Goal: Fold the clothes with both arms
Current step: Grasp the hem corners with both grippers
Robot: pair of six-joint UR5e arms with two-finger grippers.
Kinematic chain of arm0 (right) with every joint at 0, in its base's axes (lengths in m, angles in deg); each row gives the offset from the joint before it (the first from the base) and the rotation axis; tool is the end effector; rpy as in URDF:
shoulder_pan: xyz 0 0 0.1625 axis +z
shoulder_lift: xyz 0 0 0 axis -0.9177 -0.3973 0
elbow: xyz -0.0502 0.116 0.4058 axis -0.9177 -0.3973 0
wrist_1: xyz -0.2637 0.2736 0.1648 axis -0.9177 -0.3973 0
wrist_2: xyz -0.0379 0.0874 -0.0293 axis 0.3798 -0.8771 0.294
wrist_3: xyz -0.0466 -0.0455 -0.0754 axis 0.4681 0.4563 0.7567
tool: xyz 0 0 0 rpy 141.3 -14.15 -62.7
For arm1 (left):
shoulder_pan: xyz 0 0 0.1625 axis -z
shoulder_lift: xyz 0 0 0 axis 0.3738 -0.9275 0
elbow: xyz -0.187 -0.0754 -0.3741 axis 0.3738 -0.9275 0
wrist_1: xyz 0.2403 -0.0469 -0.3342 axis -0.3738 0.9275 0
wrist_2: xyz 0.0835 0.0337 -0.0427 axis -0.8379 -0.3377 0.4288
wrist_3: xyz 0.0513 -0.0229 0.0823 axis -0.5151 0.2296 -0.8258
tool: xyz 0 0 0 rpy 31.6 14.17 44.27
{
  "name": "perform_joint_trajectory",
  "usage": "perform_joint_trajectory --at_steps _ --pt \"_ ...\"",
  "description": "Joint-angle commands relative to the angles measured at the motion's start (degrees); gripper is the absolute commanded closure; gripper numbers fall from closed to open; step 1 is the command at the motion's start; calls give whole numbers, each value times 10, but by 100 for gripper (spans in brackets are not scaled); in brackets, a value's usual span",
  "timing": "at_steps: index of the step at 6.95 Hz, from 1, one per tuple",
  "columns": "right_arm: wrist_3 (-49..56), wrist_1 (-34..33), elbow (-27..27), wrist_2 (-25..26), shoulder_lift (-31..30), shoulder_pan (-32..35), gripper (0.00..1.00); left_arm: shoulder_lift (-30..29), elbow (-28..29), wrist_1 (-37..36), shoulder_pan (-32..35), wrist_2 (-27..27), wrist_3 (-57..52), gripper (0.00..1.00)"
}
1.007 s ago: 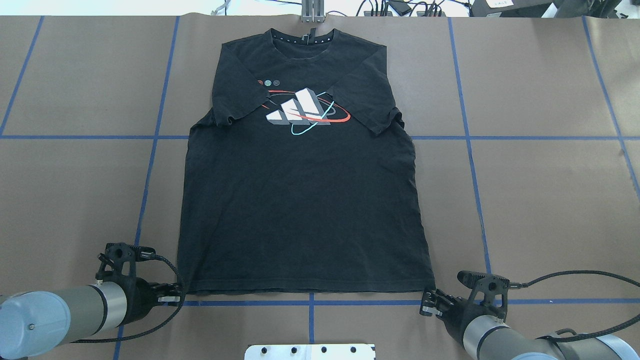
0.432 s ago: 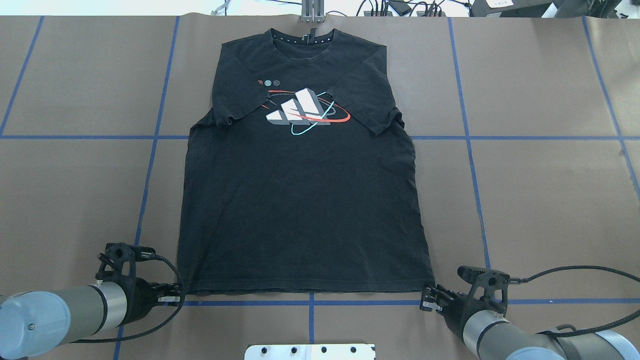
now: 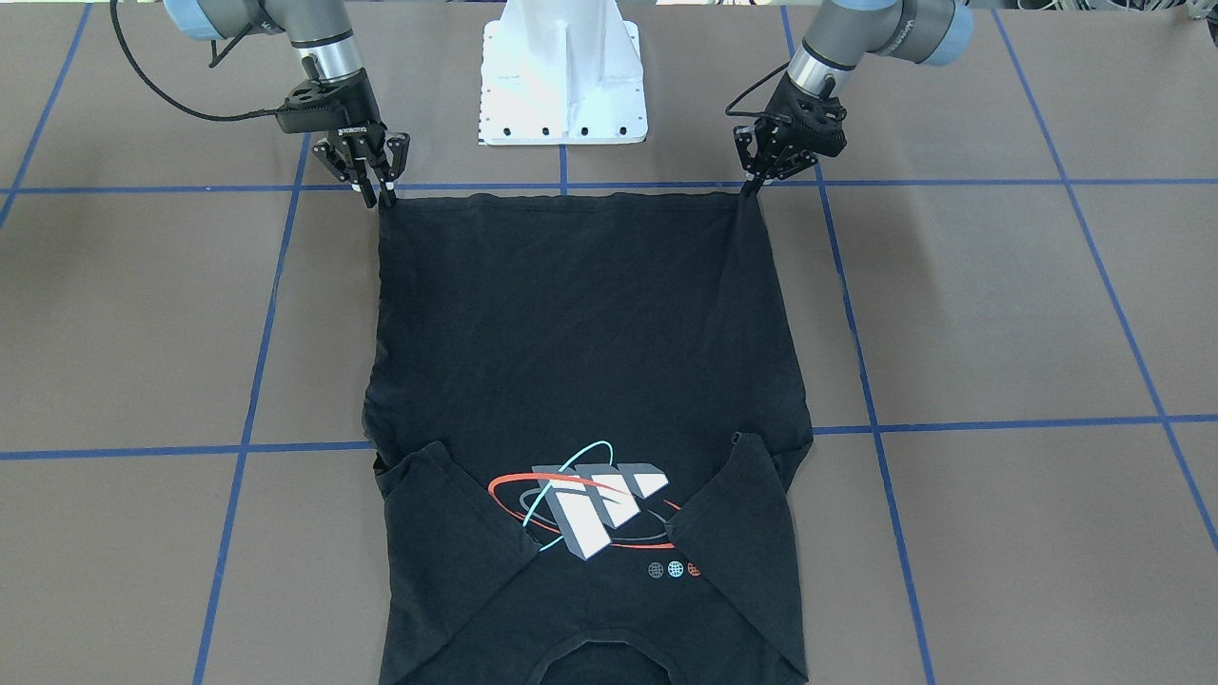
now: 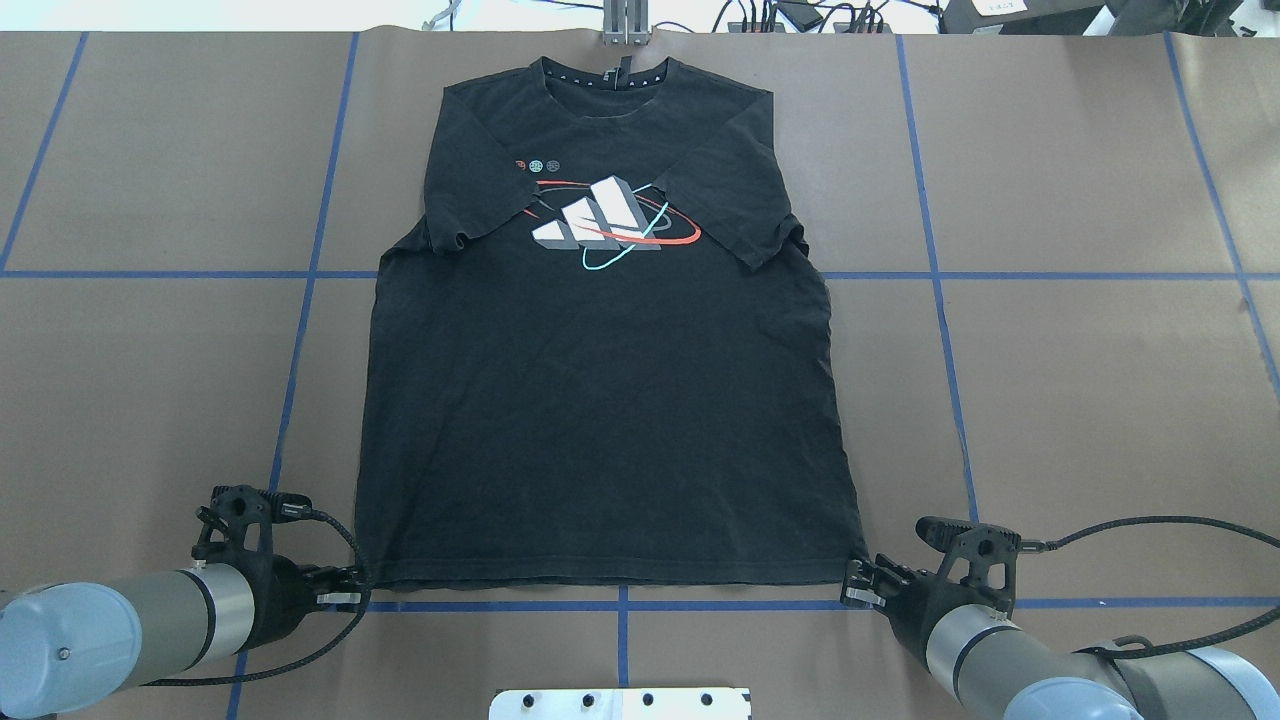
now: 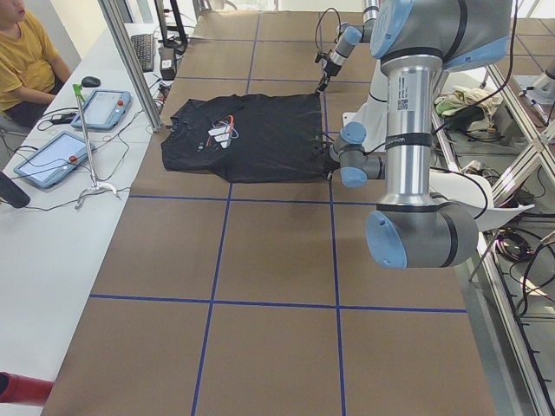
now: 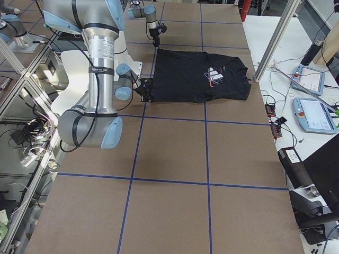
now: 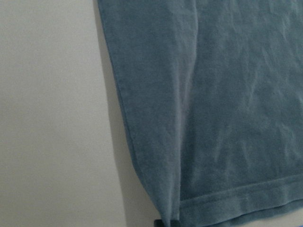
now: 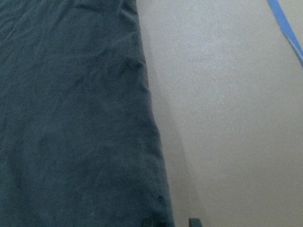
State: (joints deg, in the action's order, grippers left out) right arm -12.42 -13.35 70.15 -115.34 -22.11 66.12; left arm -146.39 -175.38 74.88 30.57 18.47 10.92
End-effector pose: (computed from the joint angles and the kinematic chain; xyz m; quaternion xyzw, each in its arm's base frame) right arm -0.4577 -0.1748 0.4082 0.1794 -0.4385 0.1566 0.8666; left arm 0.4367 -0.2106 0.4087 0.1359 0.4981 0.0070 0.8564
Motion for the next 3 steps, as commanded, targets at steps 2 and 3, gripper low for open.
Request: perform_joint_trajectory --at_steps 2,3 --pt "1 0 0 0 2 0 63 -1 0 0 0 0 0 100" --pt "1 0 0 1 2 -1 63 -1 0 0 0 0 0 100"
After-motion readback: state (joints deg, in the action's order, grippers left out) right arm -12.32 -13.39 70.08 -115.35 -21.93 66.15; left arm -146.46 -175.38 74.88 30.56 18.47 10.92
